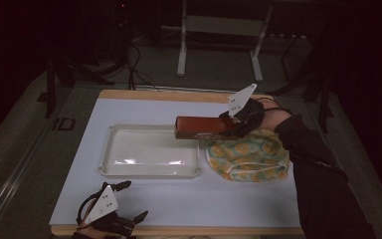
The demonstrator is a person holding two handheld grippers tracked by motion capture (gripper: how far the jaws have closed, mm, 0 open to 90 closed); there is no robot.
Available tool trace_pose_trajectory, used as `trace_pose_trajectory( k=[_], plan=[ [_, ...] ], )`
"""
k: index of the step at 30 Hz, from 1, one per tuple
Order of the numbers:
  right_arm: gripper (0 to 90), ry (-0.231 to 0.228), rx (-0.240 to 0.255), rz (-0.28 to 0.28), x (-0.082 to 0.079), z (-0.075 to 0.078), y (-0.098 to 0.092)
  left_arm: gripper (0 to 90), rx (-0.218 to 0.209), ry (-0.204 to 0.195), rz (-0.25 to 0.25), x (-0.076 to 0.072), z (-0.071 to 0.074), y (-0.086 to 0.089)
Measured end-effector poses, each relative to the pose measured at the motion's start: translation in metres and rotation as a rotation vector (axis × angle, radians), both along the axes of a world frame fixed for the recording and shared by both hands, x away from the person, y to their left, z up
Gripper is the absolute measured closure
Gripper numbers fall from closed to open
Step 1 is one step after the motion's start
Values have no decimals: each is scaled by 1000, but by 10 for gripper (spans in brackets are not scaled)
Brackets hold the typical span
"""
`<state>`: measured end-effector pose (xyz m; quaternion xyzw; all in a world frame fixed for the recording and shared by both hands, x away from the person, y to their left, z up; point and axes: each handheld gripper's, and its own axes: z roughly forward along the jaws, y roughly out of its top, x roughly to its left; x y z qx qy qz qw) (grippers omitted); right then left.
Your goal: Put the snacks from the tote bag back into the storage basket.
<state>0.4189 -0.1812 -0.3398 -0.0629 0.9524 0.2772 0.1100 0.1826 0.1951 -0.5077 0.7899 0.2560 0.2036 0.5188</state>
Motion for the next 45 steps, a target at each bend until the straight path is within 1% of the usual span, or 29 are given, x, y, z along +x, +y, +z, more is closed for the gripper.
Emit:
trace_pose_trajectory(
  k=[4,8,11,16,24,27,29,30,34,40,42,43,45],
  plan=[
    [433,-5,-9,22,-2,1,13,0,2,0,-2,0,0,0],
    [433,-2,-8,43,-3,-1,25,0,5,-1,-6,-1,0,-1],
    [433,1,-19,59,-4,-3,34,0,4,-3,-8,-1,0,-1],
    [433,5,-18,86,-6,-5,49,0,4,-3,-11,-1,0,-1],
    [433,20,25,132,-11,-10,78,0,6,-4,-15,-1,0,-1],
    [433,25,52,143,-12,-13,85,0,9,-7,-18,-2,0,-1],
    [433,27,59,145,-12,-13,86,0,9,-7,-18,-2,0,-1],
    [433,32,79,148,-12,-16,89,0,10,-9,-21,-2,1,-1],
    [433,29,108,138,-12,-24,94,0,11,-9,-24,-2,1,-2],
    [433,51,109,134,-7,-45,97,0,9,-11,-25,-2,1,-1],
    [432,58,117,122,-5,-52,97,0,9,-11,-26,-2,1,-2],
    [432,66,132,116,-3,-56,96,0,10,-11,-26,-2,1,-2],
    [433,67,141,106,-2,-64,96,0,12,-12,-27,-3,1,-2]
  ],
)
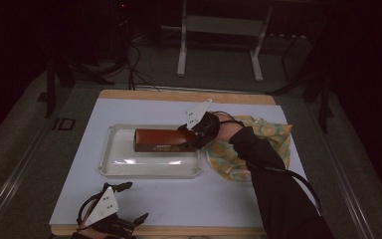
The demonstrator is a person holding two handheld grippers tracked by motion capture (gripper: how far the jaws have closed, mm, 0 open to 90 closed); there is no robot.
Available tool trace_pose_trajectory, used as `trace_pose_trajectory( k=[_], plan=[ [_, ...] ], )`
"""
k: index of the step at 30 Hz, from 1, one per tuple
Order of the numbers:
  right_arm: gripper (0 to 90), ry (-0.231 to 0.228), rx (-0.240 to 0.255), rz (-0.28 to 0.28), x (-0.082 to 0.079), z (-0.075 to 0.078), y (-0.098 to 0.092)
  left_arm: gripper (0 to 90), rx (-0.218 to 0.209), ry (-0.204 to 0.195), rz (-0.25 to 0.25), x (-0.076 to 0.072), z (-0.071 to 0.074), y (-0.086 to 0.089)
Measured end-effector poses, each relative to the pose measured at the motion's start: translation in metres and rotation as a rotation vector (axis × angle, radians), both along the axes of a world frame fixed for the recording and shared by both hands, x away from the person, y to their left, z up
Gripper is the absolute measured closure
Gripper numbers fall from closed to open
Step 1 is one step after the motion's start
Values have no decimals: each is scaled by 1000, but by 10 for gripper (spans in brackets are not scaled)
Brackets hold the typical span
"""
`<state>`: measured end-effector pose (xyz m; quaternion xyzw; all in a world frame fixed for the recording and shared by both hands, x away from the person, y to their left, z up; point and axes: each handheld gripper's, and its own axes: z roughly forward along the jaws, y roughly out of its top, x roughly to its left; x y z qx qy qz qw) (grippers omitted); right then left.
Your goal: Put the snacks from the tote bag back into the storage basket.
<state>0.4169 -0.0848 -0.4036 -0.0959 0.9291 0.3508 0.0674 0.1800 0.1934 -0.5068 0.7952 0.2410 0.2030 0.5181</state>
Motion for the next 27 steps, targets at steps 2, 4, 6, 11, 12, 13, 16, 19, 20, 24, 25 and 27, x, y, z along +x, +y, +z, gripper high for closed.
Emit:
trace_pose_trajectory(
  k=[2,4,6,11,12,13,16,19,20,24,25,27],
  plan=[
    [433,0,-5,-7,1,-9,0,0,-3,-1,0,0,0,0],
    [432,-4,-23,-17,1,-19,1,0,2,-2,-3,0,0,0],
    [433,-5,-43,-20,2,-28,2,0,1,-3,-5,0,0,0],
    [433,20,-74,-29,6,-45,3,0,-1,-1,-10,0,0,-1],
    [433,24,-79,-33,7,-48,3,0,1,-2,-11,0,0,-1],
    [432,21,-86,-38,7,-50,3,0,2,-2,-12,0,0,-1],
    [432,22,-101,-44,8,-57,6,0,0,-2,-14,0,0,-1],
    [431,25,-109,-49,9,-63,8,0,-1,-2,-17,0,0,-1],
    [432,25,-108,-52,9,-65,8,0,-2,-2,-18,-1,0,-1],
    [431,20,-129,-61,10,-71,10,0,-4,-3,-20,-1,0,-1],
    [431,23,-132,-62,10,-72,11,0,-4,-4,-20,-1,0,-1],
    [430,18,-143,-63,10,-74,12,0,-3,-3,-21,-1,0,-1]
  ],
)
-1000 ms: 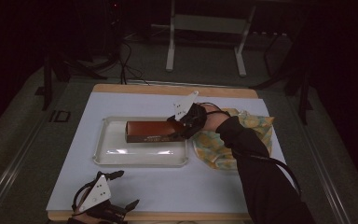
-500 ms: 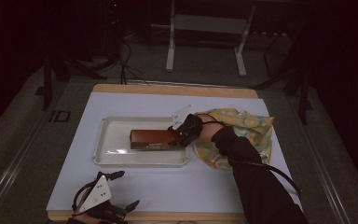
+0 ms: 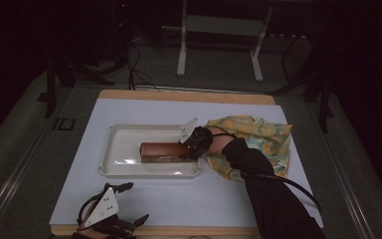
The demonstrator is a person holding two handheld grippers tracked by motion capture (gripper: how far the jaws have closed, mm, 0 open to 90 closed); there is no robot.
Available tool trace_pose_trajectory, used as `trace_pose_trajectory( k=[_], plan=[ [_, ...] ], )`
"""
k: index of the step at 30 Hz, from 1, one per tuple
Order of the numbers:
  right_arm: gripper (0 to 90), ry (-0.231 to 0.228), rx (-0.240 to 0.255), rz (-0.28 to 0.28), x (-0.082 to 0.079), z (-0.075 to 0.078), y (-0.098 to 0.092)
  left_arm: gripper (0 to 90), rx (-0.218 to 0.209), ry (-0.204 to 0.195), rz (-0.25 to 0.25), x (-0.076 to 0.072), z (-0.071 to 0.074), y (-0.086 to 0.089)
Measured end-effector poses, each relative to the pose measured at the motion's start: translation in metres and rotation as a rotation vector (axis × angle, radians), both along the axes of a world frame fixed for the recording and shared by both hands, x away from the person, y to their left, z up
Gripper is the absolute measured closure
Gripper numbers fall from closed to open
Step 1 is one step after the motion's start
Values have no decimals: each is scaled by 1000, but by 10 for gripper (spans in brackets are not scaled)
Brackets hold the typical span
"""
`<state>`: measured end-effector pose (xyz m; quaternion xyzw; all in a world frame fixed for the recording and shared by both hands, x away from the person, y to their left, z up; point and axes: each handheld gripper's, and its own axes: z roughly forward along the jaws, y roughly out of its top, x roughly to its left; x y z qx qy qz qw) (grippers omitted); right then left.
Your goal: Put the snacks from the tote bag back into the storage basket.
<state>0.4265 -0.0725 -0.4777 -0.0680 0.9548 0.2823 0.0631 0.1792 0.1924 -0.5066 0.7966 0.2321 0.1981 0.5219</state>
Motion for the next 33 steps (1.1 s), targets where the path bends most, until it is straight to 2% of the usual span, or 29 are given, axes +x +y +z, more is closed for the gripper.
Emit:
trace_pose_trajectory(
  k=[7,15,22,25,27,30,33],
  plan=[
    [421,14,-6,-3,1,-1,1,0,4,-1,-4,0,0,0],
    [360,27,-17,-21,2,0,4,0,5,-1,-7,0,0,0],
    [275,28,6,-35,1,15,1,0,7,5,-8,1,0,-1],
    [188,46,14,-64,2,22,-1,0,4,8,-6,1,-1,-1],
    [115,54,26,-63,1,26,-3,0,6,10,-4,1,-1,-1],
    [113,68,51,-79,0,34,-6,0,7,9,-3,1,-1,-1],
    [108,49,61,-96,-2,41,-10,0,6,11,1,1,-1,-1]
  ],
)
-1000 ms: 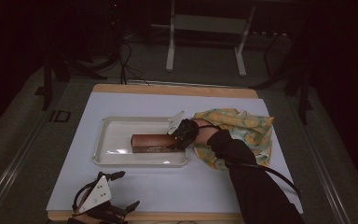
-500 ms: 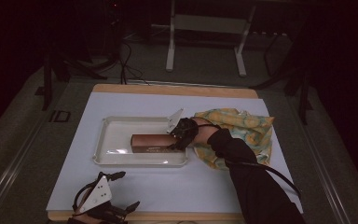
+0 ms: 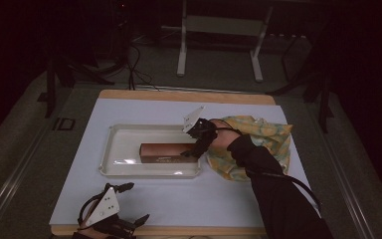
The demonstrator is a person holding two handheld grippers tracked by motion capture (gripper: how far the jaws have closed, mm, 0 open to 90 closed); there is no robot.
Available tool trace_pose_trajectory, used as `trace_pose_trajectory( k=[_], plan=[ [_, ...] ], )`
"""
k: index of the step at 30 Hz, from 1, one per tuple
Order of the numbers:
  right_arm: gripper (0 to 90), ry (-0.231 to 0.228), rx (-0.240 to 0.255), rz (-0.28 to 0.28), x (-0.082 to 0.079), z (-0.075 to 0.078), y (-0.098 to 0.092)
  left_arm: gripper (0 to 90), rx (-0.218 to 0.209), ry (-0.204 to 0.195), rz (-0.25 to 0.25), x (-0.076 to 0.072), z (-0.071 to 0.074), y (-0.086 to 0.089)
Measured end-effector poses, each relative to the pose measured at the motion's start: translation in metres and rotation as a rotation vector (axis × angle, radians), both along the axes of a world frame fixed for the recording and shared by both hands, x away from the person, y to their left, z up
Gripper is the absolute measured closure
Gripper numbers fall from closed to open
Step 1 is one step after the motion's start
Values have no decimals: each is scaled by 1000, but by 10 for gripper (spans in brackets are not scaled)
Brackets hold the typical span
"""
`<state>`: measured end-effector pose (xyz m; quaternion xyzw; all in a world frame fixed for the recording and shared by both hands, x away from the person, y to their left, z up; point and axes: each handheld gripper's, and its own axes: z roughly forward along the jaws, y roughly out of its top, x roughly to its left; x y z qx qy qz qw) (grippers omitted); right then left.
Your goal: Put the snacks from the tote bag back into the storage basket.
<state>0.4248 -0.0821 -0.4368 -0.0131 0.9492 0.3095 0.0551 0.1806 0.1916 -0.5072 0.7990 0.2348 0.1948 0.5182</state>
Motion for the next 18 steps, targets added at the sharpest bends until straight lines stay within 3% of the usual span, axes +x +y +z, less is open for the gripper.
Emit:
trace_pose_trajectory(
  k=[7,16,18],
  plan=[
    [108,-5,36,-90,3,16,-14,0,0,4,6,0,0,0],
    [110,13,130,-189,3,34,-42,0,3,5,9,0,0,0],
    [110,3,126,-205,3,35,-48,0,5,5,10,0,0,0]
  ],
)
